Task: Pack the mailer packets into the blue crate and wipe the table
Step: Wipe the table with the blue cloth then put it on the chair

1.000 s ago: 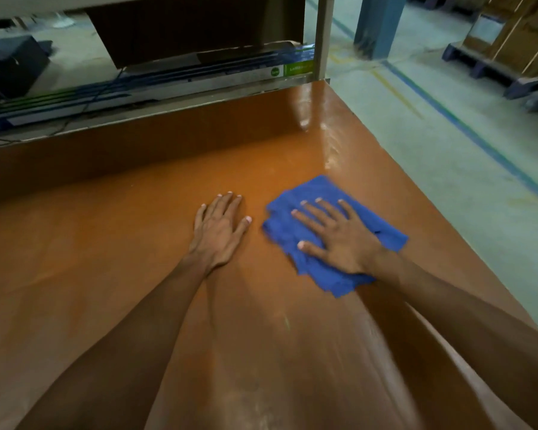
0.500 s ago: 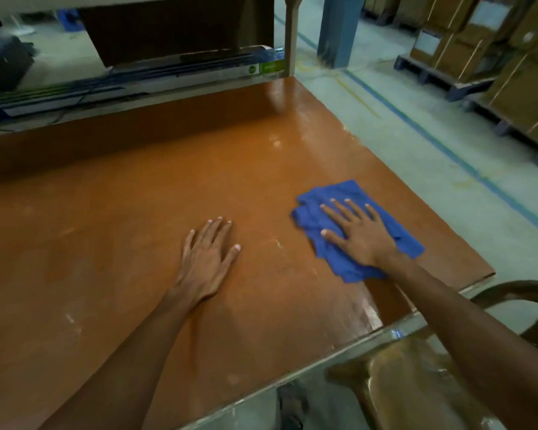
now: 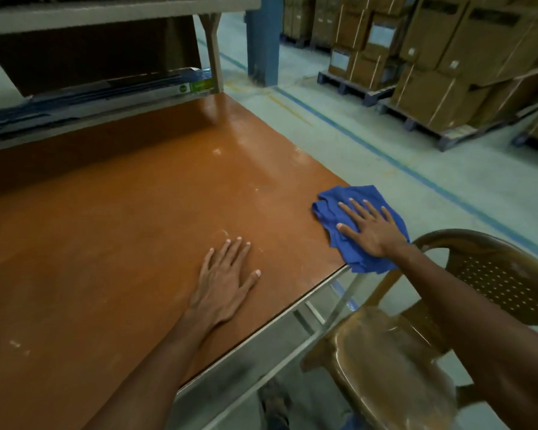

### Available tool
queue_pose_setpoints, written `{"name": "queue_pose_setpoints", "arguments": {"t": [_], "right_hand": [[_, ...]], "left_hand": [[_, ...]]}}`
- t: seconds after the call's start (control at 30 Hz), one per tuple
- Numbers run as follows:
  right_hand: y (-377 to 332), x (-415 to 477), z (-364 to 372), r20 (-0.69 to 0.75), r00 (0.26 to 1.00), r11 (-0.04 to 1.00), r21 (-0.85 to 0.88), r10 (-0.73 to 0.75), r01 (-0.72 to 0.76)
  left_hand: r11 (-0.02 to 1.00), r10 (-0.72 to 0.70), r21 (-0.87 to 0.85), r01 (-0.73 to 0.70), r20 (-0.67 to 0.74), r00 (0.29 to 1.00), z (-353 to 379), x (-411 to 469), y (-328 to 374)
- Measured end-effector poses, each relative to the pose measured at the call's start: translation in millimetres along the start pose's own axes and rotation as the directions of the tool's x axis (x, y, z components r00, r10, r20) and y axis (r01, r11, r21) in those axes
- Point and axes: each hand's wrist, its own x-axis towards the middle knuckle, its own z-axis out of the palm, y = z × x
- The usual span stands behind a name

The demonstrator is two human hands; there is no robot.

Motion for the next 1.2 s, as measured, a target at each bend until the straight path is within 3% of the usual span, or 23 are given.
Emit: {"name": "queue_pose_setpoints", "arguments": {"t": [0.17,0.23,0.43,0.5,0.6,0.63,0.8,0.9,1.1,1.2], "right_hand": [[-1,-11,2,-0.012,0.964,0.958,0.113,0.265,-0.262],[-37,-29,10,-0.039,0.977,0.973,0.099,0.211,-0.206],[-155,-113,38,-0.041,0.983,0.984,-0.010,-0.179,0.179],[-160,-118,31,-0.064,0.974,0.975,0.049,-0.215,0.218],[-134,-99,6,-0.278,0.947,0.973,0.113,-0.162,0.200],[-123,-90,-1,-0.273,0.945,0.970,0.111,-0.180,0.217],[-93,-56,-15,0.080,0.953,0.956,0.004,-0.294,0.294],[-87,-51,-12,0.156,0.929,0.936,-0.058,-0.335,0.347],[-88,-77,2,-0.205,0.853,0.877,-0.129,-0.480,0.463],[-74,-94,8,-0.350,0.816,0.860,0.053,-0.460,0.508]], "left_hand": [[1.000,0.020,-0.011,-0.020,0.014,1.000,-3,-11,-1],[0.999,0.022,-0.025,-0.022,0.016,1.000,-5,-15,-3],[0.977,-0.029,-0.215,0.017,-0.054,0.998,-4,-16,-3],[0.965,-0.038,-0.263,0.018,-0.073,0.997,-9,-13,1],[0.958,-0.040,-0.285,0.022,-0.061,0.997,-19,-9,14],[0.959,-0.037,-0.282,0.025,-0.037,0.999,-21,-7,20],[0.993,-0.008,-0.118,0.022,0.123,0.992,-18,8,51],[0.997,-0.036,-0.068,0.047,0.159,0.987,-19,18,58],[0.989,0.019,-0.143,-0.022,-0.021,1.000,-29,18,69],[0.901,0.021,-0.426,-0.083,-0.149,0.989,-30,13,85]]}}
